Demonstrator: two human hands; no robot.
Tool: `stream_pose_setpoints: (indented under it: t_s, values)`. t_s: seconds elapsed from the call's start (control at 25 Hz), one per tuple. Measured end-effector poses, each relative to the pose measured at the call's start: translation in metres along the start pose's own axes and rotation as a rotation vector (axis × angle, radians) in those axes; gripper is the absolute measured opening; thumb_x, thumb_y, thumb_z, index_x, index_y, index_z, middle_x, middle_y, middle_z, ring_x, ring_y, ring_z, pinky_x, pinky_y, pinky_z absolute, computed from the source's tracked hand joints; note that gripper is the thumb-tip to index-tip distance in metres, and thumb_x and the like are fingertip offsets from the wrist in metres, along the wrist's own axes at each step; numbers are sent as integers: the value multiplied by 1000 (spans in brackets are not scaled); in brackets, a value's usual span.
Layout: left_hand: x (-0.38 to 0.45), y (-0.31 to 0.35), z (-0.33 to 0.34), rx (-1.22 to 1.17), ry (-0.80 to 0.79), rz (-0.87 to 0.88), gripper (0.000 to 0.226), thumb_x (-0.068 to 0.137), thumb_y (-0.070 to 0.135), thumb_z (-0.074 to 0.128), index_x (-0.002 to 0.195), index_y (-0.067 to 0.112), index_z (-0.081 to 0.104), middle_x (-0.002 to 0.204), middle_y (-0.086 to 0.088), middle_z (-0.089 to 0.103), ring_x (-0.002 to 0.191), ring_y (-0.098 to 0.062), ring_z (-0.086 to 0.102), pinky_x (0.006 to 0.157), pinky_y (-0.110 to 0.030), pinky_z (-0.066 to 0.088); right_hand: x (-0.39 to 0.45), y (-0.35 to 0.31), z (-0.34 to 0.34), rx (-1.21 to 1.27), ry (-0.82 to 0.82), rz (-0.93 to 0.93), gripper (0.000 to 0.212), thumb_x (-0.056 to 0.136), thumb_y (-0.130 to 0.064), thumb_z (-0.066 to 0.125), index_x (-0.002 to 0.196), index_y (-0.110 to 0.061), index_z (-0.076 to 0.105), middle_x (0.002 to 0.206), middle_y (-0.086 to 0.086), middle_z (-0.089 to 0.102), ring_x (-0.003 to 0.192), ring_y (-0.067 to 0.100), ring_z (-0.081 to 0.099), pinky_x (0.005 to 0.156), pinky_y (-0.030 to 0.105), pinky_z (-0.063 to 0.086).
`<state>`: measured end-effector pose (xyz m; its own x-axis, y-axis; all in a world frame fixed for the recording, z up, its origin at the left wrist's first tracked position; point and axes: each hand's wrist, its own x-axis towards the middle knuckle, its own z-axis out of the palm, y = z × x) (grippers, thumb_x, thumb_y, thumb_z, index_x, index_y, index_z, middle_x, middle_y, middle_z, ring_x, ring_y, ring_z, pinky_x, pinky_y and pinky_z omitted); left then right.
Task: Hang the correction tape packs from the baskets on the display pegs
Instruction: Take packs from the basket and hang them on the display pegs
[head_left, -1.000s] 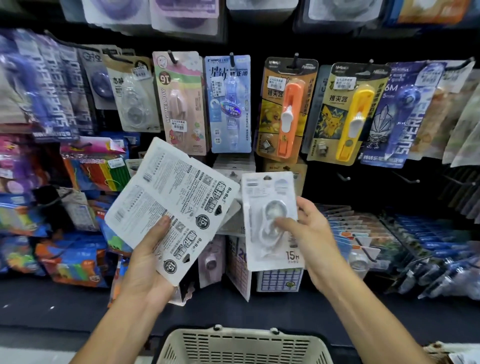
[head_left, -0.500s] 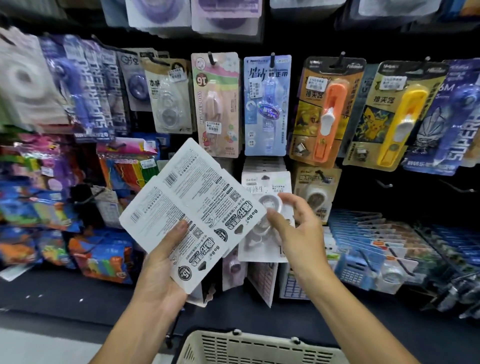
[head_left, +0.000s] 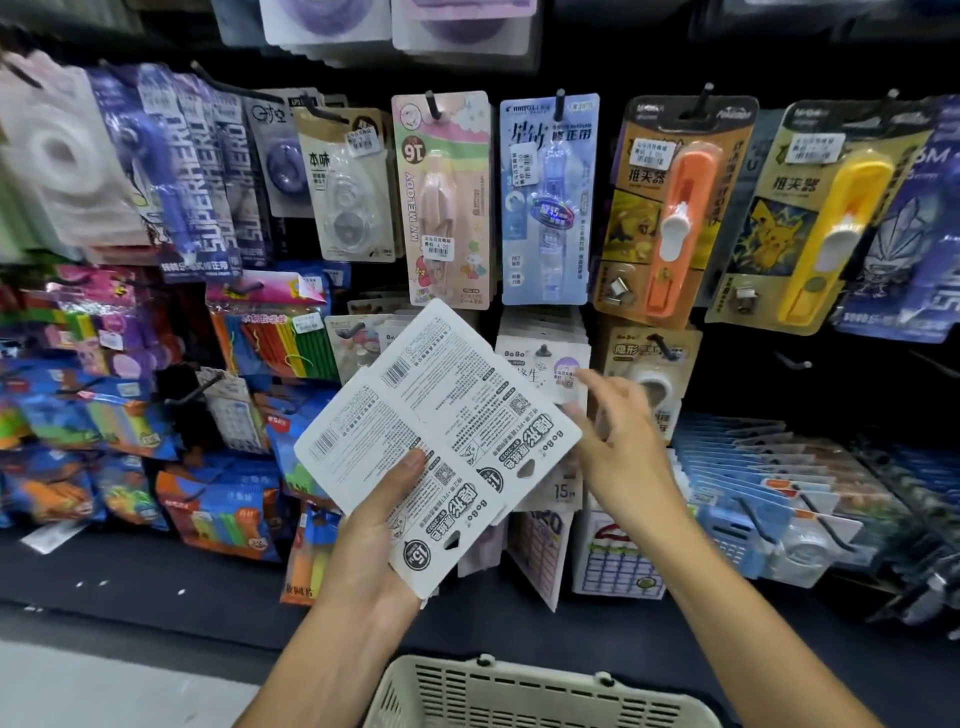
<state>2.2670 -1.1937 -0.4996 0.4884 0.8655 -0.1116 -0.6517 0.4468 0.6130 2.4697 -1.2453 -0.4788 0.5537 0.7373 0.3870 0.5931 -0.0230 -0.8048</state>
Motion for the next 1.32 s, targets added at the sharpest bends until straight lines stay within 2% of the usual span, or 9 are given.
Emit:
stream_pose_setpoints:
  t_s: [0.12,0.24,0.32,0.52,0.68,0.8,1.0,1.2,1.32]
  values:
    - [0,0,5,75,54,38,46,75,7,74,121,10,69,111,-19,76,91,-33,77,57,-45,62,-10,-11,-21,318,-88,19,37,85,-67,56,114,-44,62,103,-13,71,99,5,67,84,20,52]
    - [-2,-5,13,216,62,88,52,69,4,76,120,9,69,107,-17,78,87,-33,78,55,-42,61,-17,-13,-27,410,-404,114,43,80,-36,80,119,-32,62,106,-7,78,95,14,75,80,33,61]
    - [-5,-6,18,315,62,113,55,64,4,78,119,8,69,107,-16,78,87,-34,77,54,-42,62,-21,-10,-27,452,-384,197,37,85,-10,79,117,-21,66,105,-2,79,93,20,77,77,34,63]
    - [-8,-2,22,306,85,72,47,69,3,79,115,9,72,103,-14,79,84,-31,78,56,-42,63,-27,-6,-35,442,-185,131,15,89,-2,73,101,-11,72,90,3,80,81,22,78,64,35,63]
    - [0,10,17,270,197,54,32,79,1,77,111,6,71,93,-16,79,73,-31,78,47,-40,59,-24,-9,-54,448,13,-228,35,84,7,75,74,-26,67,105,0,77,108,22,71,91,43,58]
    - [3,15,19,344,160,-22,40,72,3,79,112,4,72,91,-19,79,68,-33,77,48,-41,59,-25,-4,-67,396,-67,-325,36,77,9,73,64,-23,64,125,-8,71,132,21,55,104,54,47]
    - [-10,1,33,454,-120,-308,43,68,24,82,109,11,79,107,-21,76,91,-40,76,68,-57,63,-30,4,-70,384,-200,-192,53,77,27,63,57,-21,72,144,-20,54,136,0,47,99,20,49]
    - [-18,-23,48,519,-79,-196,57,56,7,84,111,5,72,102,-20,78,86,-39,77,71,-52,64,-39,8,-57,388,-23,-20,40,94,2,55,74,-26,74,94,-14,73,92,16,67,72,20,51]
    - [-16,-32,55,524,-4,-117,50,62,9,84,111,9,73,100,-16,79,87,-38,77,80,-54,62,-41,14,-61,510,-249,158,19,84,-32,70,101,-34,76,108,-7,75,107,19,69,93,40,55]
